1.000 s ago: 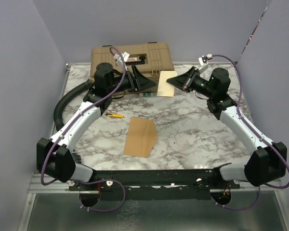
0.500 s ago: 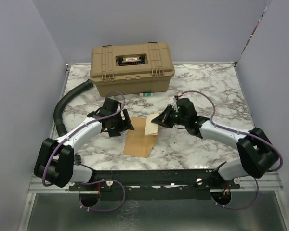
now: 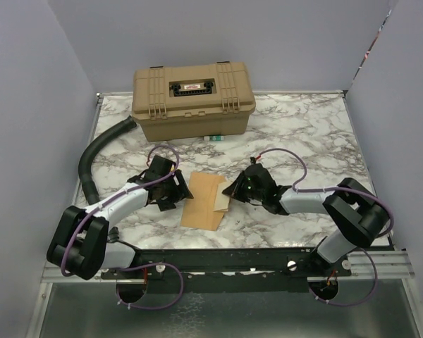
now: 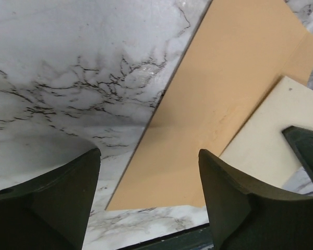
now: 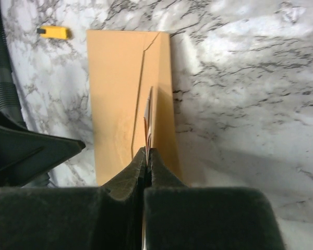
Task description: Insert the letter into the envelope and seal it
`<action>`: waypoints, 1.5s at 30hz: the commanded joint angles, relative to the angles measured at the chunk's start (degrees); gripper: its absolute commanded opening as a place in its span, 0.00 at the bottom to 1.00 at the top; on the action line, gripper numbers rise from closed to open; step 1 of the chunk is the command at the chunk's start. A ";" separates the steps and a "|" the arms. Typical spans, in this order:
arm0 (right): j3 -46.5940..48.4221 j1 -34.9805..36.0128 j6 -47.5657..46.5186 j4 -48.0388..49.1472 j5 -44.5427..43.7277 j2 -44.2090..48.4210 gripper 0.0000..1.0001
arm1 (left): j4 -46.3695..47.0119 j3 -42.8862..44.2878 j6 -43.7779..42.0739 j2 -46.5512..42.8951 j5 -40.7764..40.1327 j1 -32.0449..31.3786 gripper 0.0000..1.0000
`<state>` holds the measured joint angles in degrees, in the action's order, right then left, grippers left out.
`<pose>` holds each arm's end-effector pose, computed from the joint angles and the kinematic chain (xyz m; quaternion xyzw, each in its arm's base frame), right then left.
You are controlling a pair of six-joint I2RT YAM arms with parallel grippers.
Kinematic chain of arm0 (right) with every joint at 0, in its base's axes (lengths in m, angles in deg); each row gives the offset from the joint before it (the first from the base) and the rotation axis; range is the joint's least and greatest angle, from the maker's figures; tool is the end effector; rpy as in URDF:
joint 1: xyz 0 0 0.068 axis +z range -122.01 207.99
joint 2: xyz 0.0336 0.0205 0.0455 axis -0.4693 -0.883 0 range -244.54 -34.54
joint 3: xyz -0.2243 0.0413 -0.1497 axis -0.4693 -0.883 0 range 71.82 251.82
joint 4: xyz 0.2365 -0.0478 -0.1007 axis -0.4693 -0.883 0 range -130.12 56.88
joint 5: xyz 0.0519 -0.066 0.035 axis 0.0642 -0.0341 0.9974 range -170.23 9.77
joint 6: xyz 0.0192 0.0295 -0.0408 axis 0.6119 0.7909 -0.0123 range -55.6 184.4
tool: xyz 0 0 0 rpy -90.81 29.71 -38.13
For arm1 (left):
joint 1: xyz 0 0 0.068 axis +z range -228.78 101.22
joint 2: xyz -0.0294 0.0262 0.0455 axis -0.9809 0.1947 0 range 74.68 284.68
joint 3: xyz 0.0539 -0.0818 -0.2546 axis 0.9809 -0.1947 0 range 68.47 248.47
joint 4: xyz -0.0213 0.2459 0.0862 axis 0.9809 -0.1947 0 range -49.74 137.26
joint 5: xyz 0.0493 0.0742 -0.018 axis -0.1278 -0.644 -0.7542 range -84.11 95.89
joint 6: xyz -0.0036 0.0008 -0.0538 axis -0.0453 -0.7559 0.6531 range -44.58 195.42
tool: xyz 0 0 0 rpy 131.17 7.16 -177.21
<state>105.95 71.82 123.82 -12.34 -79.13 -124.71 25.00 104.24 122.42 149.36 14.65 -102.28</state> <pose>0.2138 0.2061 0.1445 0.1161 0.8804 0.3657 0.2786 0.2099 -0.0972 0.1654 -0.1780 0.9493 -0.2037 0.1601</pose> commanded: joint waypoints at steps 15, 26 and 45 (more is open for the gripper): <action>3.60 -0.21 -4.97 0.17 -2.15 -7.99 0.01 | 2.98 0.63 6.68 5.19 4.46 -3.84 0.74; 11.59 -0.24 -13.14 -3.21 4.71 -13.25 0.00 | 3.20 1.65 4.59 6.00 -0.30 -4.17 0.72; 17.12 -1.03 -15.30 -11.67 15.78 -16.67 0.04 | 8.95 -2.51 2.60 5.40 -6.45 -4.15 0.64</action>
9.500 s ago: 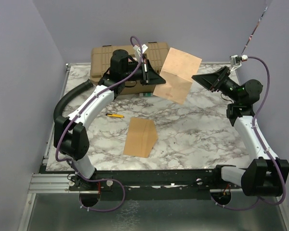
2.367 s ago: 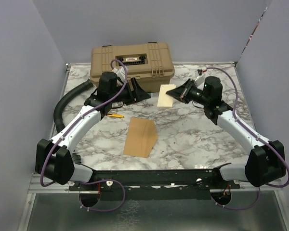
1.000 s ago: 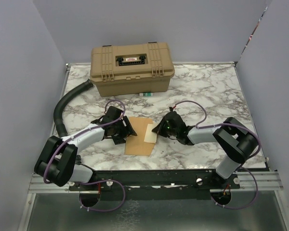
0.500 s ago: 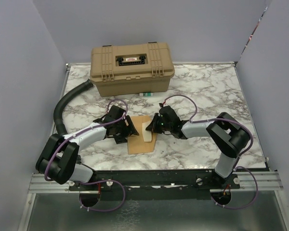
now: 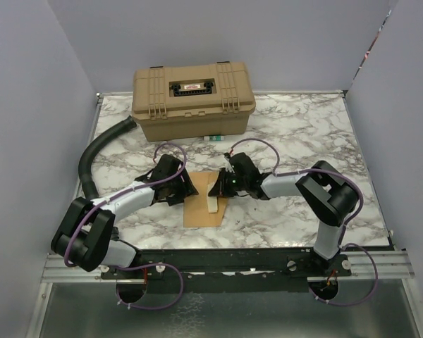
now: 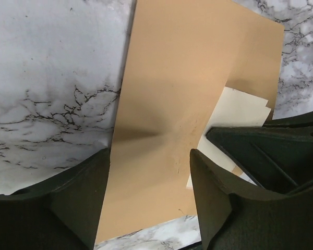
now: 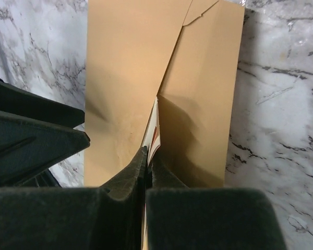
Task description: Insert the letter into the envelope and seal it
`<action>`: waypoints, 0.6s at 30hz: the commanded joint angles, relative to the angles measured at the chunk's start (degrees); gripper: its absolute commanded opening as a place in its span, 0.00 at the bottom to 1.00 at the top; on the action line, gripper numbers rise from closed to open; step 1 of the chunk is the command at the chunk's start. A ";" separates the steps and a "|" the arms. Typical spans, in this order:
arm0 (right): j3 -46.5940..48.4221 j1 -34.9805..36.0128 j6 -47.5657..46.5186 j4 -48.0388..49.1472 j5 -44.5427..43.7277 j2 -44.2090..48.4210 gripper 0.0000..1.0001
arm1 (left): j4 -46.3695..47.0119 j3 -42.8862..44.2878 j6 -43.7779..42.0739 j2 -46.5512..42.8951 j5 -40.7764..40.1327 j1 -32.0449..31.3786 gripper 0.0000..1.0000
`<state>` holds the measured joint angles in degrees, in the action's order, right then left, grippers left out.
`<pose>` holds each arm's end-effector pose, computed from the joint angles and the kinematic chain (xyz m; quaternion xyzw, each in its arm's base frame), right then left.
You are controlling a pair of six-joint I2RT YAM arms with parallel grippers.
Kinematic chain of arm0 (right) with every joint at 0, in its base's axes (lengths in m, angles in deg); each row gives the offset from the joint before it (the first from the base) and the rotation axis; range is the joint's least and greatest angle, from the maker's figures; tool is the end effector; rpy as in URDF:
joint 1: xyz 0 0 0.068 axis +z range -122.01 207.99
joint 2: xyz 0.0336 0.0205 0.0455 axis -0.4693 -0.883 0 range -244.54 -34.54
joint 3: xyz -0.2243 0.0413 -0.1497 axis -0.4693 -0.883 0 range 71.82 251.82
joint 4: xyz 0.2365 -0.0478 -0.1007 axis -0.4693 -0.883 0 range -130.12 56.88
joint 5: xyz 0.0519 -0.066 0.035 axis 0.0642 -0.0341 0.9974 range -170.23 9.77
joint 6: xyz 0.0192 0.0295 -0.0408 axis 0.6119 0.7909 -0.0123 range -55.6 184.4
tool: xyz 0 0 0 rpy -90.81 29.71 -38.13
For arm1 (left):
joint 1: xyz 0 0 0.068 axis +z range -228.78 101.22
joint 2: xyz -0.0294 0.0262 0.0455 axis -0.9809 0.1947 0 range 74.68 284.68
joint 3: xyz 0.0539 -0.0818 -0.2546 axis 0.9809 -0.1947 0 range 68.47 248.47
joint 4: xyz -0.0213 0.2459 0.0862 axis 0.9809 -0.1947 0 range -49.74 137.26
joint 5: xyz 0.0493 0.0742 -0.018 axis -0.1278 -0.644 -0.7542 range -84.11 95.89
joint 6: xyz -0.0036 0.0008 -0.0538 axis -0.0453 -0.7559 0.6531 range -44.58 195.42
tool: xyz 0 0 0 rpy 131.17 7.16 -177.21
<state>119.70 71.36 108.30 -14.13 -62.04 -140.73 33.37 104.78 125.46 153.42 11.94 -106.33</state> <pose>0.2518 0.2530 0.1217 -0.0635 0.8927 0.3950 0.2072 0.2203 -0.1191 0.1605 -0.1714 0.9404 -0.2207 0.1939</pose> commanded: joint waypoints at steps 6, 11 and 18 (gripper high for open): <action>6.49 -1.72 -1.26 -21.93 -7.35 4.88 0.36 | -1.39 -3.59 0.37 0.92 -8.37 -0.08 0.61; 10.98 -1.83 -0.98 -30.30 -7.32 3.57 0.40 | -1.49 -3.96 -0.54 2.32 -8.84 -0.07 0.59; 16.15 -1.86 -3.33 -38.50 -11.40 2.13 0.65 | -0.78 -2.83 -1.41 4.16 -7.54 -0.05 0.58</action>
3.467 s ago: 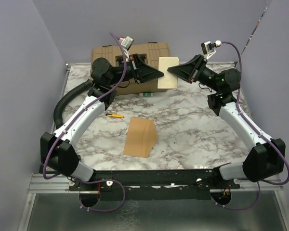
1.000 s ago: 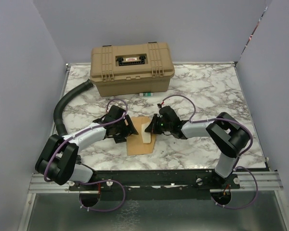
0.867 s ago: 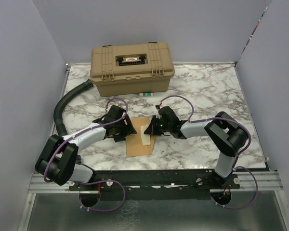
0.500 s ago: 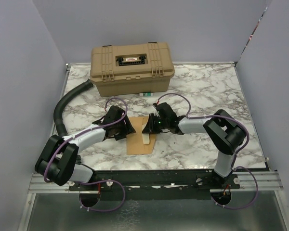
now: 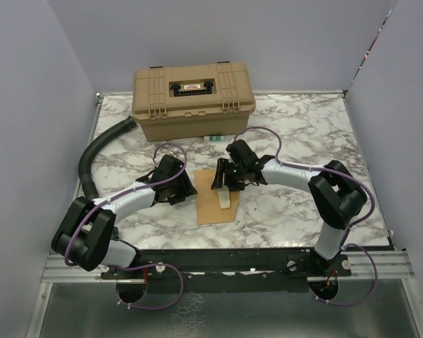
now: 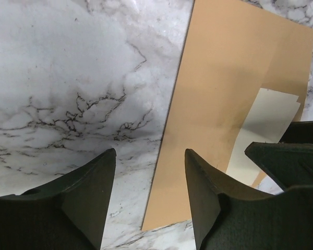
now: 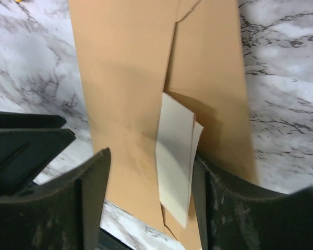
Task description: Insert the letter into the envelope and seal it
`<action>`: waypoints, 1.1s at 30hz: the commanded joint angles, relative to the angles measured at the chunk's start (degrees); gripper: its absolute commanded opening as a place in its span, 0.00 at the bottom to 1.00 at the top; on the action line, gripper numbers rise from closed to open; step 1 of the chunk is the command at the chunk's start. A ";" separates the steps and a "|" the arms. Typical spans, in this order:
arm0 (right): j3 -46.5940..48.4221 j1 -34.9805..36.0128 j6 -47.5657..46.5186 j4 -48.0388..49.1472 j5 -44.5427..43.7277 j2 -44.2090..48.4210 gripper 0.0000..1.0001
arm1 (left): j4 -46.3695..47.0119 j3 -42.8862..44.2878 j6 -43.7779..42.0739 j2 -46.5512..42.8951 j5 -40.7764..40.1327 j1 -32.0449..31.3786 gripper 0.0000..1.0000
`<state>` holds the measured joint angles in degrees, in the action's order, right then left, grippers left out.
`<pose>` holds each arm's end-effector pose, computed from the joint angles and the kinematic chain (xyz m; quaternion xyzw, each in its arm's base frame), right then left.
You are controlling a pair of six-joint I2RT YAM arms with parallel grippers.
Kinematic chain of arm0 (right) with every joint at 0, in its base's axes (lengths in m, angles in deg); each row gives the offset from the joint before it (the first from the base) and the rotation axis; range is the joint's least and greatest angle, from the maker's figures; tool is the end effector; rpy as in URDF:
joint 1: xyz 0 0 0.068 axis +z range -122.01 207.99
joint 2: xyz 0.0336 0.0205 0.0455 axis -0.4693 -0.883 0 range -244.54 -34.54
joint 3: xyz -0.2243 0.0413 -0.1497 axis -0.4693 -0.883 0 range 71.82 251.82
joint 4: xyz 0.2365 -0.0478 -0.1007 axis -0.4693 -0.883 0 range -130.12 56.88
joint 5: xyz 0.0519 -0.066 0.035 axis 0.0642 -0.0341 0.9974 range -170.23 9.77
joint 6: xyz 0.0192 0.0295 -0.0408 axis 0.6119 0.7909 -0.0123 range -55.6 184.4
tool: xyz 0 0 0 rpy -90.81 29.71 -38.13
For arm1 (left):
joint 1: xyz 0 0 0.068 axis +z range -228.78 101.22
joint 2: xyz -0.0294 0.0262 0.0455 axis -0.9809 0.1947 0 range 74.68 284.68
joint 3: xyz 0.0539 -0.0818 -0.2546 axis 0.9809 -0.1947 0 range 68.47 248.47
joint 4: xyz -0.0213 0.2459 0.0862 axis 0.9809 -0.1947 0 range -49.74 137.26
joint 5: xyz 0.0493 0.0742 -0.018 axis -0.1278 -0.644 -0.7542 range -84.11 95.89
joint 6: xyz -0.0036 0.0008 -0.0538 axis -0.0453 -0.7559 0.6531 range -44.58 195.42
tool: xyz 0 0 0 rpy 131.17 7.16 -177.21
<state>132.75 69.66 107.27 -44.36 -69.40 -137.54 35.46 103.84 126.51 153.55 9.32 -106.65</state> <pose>0.2695 0.2487 0.1637 -0.0198 0.9452 0.2770 0.1715 0.2203 -0.1189 0.1574 -0.1832 0.9363 -0.2116 0.2120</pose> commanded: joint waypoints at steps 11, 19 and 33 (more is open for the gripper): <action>4.51 -0.04 -5.38 -13.39 -7.04 3.00 0.72 | 1.69 -2.02 -2.91 3.62 -0.10 0.23 0.53; 4.28 0.14 -8.78 -15.68 -10.39 7.27 0.75 | 5.13 -3.12 -2.08 -0.52 1.94 0.25 0.48; -0.11 -0.01 -3.65 -15.14 -12.39 6.47 0.46 | 9.90 -2.86 -1.38 -1.27 8.03 0.03 0.55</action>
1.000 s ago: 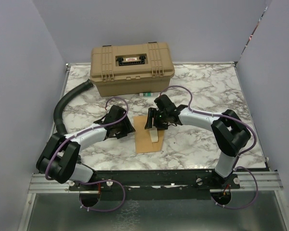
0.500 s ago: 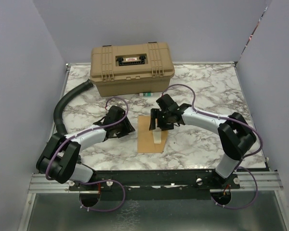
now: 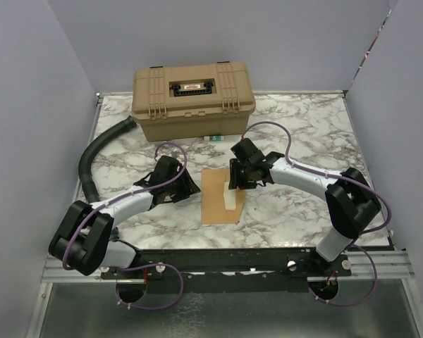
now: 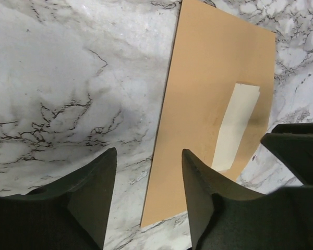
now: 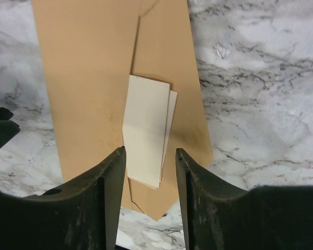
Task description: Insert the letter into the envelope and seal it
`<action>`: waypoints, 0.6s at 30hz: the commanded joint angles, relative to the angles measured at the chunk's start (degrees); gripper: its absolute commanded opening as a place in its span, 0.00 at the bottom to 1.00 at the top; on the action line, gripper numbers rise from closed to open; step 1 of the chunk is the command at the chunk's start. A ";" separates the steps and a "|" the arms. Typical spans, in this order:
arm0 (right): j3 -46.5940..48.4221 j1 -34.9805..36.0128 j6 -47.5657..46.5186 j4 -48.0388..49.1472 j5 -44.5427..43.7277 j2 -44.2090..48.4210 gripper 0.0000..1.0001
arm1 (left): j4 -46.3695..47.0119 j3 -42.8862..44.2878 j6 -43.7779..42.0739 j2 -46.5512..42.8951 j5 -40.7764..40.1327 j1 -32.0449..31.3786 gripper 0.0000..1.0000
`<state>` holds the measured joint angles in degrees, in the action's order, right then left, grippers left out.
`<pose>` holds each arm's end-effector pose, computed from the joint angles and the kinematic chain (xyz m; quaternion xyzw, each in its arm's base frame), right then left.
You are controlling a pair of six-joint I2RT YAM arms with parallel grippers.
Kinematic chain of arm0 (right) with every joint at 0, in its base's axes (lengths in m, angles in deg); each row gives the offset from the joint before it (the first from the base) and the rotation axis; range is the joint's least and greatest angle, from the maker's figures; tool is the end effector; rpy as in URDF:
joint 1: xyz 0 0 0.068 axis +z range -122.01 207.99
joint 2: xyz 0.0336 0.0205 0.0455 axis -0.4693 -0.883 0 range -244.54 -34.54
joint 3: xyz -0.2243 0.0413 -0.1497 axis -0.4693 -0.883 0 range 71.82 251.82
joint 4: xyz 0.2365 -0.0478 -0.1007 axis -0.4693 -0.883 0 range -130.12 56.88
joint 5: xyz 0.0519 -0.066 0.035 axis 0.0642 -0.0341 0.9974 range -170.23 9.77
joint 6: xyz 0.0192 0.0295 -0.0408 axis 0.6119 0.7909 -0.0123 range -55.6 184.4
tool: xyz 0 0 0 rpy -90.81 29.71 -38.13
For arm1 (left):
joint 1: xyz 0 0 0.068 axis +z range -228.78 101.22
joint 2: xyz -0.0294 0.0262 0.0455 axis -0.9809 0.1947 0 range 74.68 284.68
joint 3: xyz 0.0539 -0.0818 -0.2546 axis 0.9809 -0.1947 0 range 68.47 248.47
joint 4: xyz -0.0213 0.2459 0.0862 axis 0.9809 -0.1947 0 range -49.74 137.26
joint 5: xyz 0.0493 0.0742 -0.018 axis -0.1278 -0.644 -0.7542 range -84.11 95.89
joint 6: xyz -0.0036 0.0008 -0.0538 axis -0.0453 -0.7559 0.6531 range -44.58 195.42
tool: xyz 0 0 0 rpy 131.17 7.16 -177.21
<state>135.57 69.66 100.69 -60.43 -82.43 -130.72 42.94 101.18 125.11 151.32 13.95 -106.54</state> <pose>0.2569 0.2267 0.2005 -0.0403 0.9643 0.1498 0.2144 0.2187 -0.1207 0.1622 -0.1527 0.9198 -0.2737 0.2363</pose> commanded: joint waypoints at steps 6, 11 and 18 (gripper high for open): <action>-4.12 -0.68 3.52 2.24 1.69 -2.22 0.41 | 3.42 0.80 -0.74 5.86 6.39 -0.55 0.58; -5.21 -1.46 3.81 4.15 5.42 -4.03 0.31 | 3.36 0.36 -0.22 7.36 5.61 -1.01 0.52; -6.73 -2.53 5.00 7.71 11.51 -6.04 0.28 | 3.49 0.35 -0.65 8.57 6.20 -1.39 0.45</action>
<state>130.43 67.74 104.47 -55.42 -75.92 -134.67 48.36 101.83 125.48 157.77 19.57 -107.33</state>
